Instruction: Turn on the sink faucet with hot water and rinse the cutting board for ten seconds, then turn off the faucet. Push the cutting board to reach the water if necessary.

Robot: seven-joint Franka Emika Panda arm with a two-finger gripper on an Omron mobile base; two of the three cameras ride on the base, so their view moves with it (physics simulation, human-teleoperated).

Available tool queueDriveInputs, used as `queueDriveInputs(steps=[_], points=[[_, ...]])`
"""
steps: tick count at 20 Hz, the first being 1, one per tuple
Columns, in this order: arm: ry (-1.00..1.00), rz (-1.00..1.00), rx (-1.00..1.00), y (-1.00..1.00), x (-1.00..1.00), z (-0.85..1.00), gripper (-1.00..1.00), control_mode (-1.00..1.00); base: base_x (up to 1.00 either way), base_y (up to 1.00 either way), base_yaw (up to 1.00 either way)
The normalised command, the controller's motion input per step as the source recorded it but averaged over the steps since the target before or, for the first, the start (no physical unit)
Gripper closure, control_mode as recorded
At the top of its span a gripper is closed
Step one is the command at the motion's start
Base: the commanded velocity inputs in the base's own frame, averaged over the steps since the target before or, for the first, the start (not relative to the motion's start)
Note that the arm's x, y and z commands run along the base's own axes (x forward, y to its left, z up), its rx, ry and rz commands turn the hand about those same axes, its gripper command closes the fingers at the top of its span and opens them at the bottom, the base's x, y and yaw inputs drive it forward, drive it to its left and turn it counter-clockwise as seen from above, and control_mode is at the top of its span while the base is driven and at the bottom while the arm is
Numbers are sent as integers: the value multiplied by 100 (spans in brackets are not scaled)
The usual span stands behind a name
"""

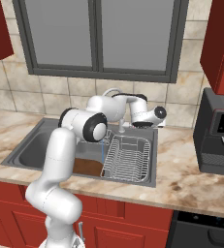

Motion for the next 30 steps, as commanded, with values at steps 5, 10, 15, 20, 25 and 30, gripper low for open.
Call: queueDriveInputs(steps=[5, 10, 15, 20, 25, 30], points=[[0, 0, 0, 0, 0, 0, 100, -100, 0, 0, 0], [0, 0, 0, 0, 0, 0, 100, -100, 0, 0, 0], [0, 0, 0, 0, 0, 0, 100, -100, 0, 0, 0], [0, 0, 0, 0, 0, 0, 100, -100, 0, 0, 0], [0, 0, 0, 0, 0, 0, 100, -100, 0, 0, 0], [0, 0, 0, 0, 0, 0, 100, -100, 0, 0, 0]])
